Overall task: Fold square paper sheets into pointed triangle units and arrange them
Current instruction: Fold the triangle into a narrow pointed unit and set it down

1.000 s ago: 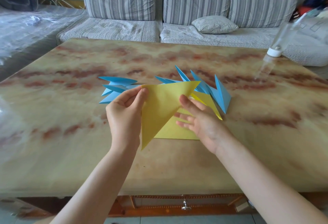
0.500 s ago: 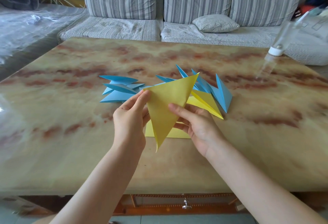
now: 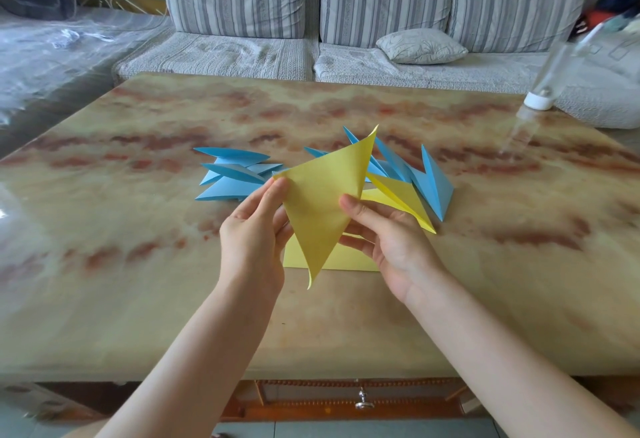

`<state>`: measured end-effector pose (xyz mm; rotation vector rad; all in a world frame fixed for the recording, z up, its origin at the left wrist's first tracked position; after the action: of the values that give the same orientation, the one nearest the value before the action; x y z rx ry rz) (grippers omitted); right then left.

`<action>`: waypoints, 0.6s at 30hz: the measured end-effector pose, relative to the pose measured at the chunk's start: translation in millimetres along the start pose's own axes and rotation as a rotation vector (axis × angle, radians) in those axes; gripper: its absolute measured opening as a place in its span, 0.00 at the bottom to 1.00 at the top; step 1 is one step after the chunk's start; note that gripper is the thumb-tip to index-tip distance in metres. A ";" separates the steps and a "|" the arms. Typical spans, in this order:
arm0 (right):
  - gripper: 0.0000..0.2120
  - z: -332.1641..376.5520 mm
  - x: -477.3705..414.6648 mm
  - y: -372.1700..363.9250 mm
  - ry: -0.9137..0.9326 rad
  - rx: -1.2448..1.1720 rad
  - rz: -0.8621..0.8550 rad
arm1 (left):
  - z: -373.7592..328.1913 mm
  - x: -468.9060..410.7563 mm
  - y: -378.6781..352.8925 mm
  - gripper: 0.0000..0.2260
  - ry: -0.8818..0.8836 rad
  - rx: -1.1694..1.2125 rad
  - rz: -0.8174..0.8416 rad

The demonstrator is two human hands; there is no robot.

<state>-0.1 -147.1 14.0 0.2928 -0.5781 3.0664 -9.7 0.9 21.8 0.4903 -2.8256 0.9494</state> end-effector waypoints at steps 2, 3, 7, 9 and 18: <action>0.09 -0.1 0.9 -1.7 -0.001 -0.019 0.030 | -0.1 -0.5 0.9 0.08 0.000 0.011 0.003; 0.10 0.0 1.0 -1.8 0.004 -0.029 0.035 | 0.1 -0.6 1.2 0.08 0.000 0.013 0.004; 0.08 1.5 -0.6 3.3 0.044 -0.036 -0.022 | 2.9 -1.1 0.2 0.08 0.005 0.009 0.006; 0.06 0.5 -1.5 4.6 0.051 -0.021 -0.052 | 4.3 -1.2 0.6 0.08 0.010 0.007 0.004; 0.06 -1.0 0.8 1.5 0.049 -0.003 -0.016 | 5.6 -3.0 2.4 0.06 0.007 0.056 -0.021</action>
<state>-1.2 -148.1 12.6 0.2204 -0.5748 3.0478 -7.8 0.2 15.4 0.5204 -2.7882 1.0271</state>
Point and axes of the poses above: each hand's wrist, its own x-axis away from the middle knuckle, its own y-axis out of the back of the hand, z = x × y, the point moved 4 cm from there along -x, towards the middle knuckle, and after that the axes turned 2 degrees about -x, right-handed, at the moved point
